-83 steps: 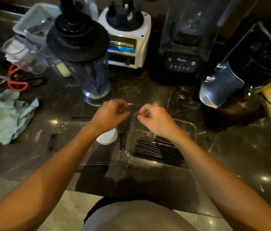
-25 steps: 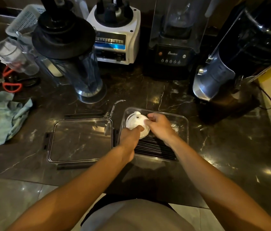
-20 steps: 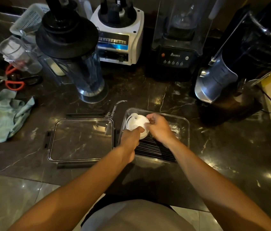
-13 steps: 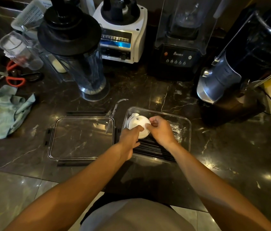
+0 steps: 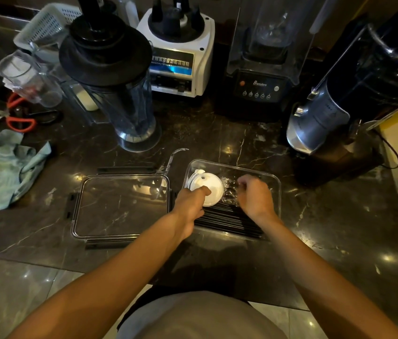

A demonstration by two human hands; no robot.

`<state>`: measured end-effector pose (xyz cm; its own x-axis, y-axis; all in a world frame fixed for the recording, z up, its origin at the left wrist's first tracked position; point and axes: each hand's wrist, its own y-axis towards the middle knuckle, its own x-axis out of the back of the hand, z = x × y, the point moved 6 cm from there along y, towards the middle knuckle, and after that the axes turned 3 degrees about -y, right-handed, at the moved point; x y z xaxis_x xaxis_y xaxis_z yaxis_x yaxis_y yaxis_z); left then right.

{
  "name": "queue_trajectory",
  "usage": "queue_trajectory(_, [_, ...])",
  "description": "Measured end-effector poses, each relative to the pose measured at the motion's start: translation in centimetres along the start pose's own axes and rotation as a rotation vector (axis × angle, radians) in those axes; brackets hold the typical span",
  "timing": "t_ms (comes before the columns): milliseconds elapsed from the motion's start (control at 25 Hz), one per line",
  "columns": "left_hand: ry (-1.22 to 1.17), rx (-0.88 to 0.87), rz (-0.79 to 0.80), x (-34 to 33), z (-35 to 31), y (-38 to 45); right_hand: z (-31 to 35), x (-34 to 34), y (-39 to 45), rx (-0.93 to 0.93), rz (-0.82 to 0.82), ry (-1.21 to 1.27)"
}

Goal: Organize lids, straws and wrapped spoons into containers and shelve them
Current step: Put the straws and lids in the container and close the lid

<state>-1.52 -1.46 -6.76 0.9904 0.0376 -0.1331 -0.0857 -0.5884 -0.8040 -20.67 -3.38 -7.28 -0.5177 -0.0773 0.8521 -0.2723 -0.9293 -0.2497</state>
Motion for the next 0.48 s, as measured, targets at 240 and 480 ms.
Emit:
queue_trajectory(240, [0.021,0.005,0.015,0.3,0.1,-0.3,-0.4,0.9,-0.7,0.093,0.026,-0.082])
queue_trajectory(480, [0.124,-0.129,0.075,2.0,-3.2,-2.2,4.9,2.4,-1.6,0.191,0.005,0.096])
